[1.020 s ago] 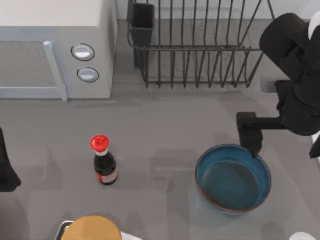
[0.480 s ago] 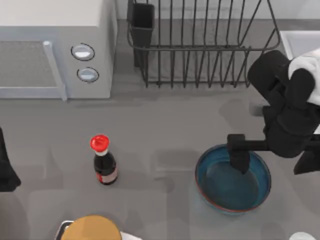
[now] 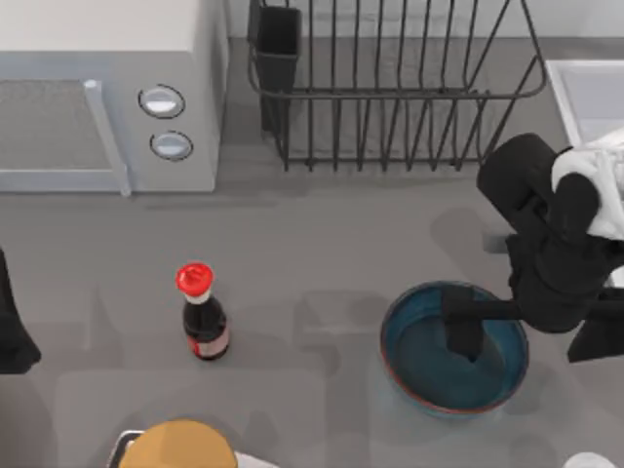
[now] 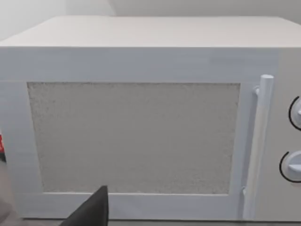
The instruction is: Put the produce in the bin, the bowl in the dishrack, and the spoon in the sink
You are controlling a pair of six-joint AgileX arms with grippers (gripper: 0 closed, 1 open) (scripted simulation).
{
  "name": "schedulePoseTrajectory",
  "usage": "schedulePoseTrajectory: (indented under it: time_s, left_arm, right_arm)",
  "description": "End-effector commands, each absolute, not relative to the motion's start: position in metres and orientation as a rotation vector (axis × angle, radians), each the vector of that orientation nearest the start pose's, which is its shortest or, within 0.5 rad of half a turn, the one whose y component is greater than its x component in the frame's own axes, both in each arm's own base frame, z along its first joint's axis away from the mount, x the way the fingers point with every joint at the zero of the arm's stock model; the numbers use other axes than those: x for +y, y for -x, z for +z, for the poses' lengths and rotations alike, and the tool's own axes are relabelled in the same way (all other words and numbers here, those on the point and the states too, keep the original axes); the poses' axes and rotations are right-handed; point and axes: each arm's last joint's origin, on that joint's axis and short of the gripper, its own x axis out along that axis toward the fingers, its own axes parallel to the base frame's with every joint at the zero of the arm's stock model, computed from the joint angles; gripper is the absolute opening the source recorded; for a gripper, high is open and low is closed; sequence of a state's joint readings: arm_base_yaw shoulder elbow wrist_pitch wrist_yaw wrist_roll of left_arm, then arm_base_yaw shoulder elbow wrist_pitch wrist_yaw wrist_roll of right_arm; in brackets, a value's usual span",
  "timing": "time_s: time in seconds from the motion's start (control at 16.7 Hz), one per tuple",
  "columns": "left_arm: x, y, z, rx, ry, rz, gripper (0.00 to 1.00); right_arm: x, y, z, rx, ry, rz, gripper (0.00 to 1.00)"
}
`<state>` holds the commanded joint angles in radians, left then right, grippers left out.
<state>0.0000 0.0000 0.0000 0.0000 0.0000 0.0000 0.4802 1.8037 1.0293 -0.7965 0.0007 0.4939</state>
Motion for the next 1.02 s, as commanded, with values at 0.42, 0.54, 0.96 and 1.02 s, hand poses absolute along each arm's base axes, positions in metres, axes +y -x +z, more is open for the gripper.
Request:
schedulePoseTrajectory:
  time_s: [0.42,0.54,0.96,1.02]
  left_arm:
    - [-0.0012,-0.1057,0.1600,0.000,0.000,0.000,1.00]
    - [-0.0012,-0.1057,0.1600,0.000,0.000,0.000,1.00]
    - [-0.0012,-0.1057,0.1600,0.000,0.000,0.000,1.00]
    - [-0.0012,-0.1057,0.1600,0.000,0.000,0.000,1.00]
  right_arm:
    - [0.1417,-0.2687,0.1290,1.571,-0.008,-0.008,0.47]
    - [0.1417,-0.2687,0.1290,1.571,-0.008,-0.008,0.32]
    - [0.1417,-0.2687,0.1290,1.571,-0.008,-0.008,0.00]
    - [0.1417,-0.2687,0.1290,1.571,-0.008,-0.008,0.00]
